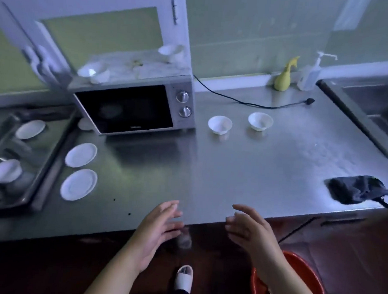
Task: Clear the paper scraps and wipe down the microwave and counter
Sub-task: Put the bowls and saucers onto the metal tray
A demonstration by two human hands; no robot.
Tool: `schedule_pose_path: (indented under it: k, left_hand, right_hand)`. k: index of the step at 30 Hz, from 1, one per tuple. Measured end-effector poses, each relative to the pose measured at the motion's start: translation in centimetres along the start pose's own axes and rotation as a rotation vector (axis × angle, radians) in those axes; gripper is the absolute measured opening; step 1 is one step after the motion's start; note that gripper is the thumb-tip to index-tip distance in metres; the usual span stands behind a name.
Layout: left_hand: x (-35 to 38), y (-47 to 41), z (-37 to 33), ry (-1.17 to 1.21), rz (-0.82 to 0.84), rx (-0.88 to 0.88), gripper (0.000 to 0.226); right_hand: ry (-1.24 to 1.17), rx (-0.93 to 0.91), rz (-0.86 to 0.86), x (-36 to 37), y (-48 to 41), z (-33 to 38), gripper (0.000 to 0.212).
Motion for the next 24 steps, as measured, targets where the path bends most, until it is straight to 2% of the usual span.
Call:
schedule_pose_path:
  k: [4,8,18,24]
  left_hand:
    - [-7.3,2.1,0.6,0.130,-0.168,0.001,0.030]
    - [-13.2,3.4,0.9,0.215,-0.229,0.008,0.028]
    - [-28.9,3.4,0.5,0.282,-0.298,0.042,0.023]
    - [-34.6,1.6,0.7,0.248,-0.320,-0.001,0.019]
  right_hand:
    - [0.072,-0.022,0.113,6.0,0.5,-0.3,0.019]
    - [0.109,-0.045,0.192,11.9,2.1,-1.5,0.021]
    - [0.236,-0.068,0.239,27.0,6.0,-6.7,0.020]
    - [0.262,-0.037,0.172,30.6,6.3,-9.0,0.021]
Point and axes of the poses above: each hand's wrist, its own y-axis away from the middle knuckle, its own x-axis out of the palm, z = x × y, the point moved 6 cm from there along -y, towards the middle knuckle, and after that the axes turned 7 degrees about -z, right-handed, at the moved point
